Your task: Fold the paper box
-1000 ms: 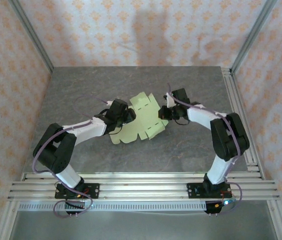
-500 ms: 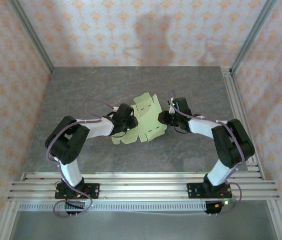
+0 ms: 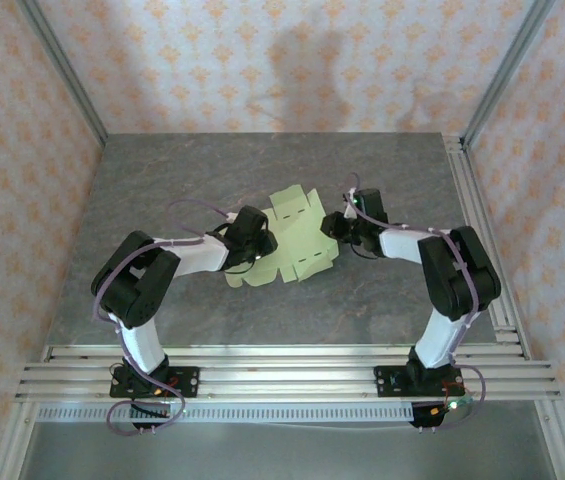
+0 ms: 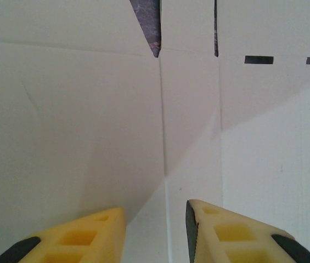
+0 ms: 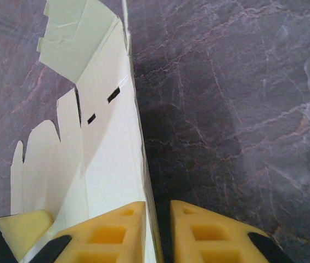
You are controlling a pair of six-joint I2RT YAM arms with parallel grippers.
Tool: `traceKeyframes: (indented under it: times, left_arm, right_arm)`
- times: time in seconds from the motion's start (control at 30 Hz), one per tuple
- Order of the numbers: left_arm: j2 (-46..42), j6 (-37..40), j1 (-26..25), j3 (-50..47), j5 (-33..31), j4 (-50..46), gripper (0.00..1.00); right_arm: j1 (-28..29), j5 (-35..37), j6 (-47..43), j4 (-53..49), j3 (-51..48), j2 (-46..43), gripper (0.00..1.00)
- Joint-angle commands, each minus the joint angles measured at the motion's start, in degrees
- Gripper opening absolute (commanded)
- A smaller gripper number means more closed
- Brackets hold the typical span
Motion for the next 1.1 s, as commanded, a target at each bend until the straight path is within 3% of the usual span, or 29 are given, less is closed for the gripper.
traceKeyframes:
  times: [0.0, 0.13, 0.27, 0.33, 0.43, 0.57, 0.77, 1.07]
  left_arm:
    - [0.45, 0.13, -0.10, -0.97, -0.61, -0.76, 0.36]
    - [-0.73, 0.67, -0.13, -0.80, 0.18, -0.85, 0.40]
    - [-3.59, 3.34, -0.80, 1.09, -2.10, -4.79, 0.43]
    - [-3.76, 4.34, -0.77, 2.26, -3.15, -7.05, 0.43]
    - [-4.18, 4.34, -0.79, 2.22, -3.01, -6.69, 0.45]
    - [-7.55, 3.31, -0.76, 0.82, -3.59, -5.25, 0.56]
    - [-14.83, 3.57, 0.70, -1.65, -8.46, -8.39, 0.67]
    - [-21.00, 4.36, 4.66, -4.88, -8.84, -10.60, 0.80]
  right_arm:
    - [-0.32, -0.35, -2.10, -0.58, 2.35, 0.69, 0.07]
    - [-0.28, 1.46, -4.81, -4.29, 3.12, -0.01, 0.00]
    - [-0.15, 4.93, -9.29, -10.12, 4.32, -1.34, 0.12]
    - [-0.16, 5.52, -10.08, -11.01, 4.60, -1.49, 0.00]
    - [-0.01, 4.55, -10.97, -12.88, 5.78, -0.97, 0.00]
    - [1.20, 8.69, -14.20, -16.40, 7.04, -1.74, 0.00]
    - [6.08, 23.08, -23.65, -27.33, 11.84, -1.94, 0.00]
    - [15.15, 47.85, -29.55, -30.20, 13.97, -0.23, 0.00]
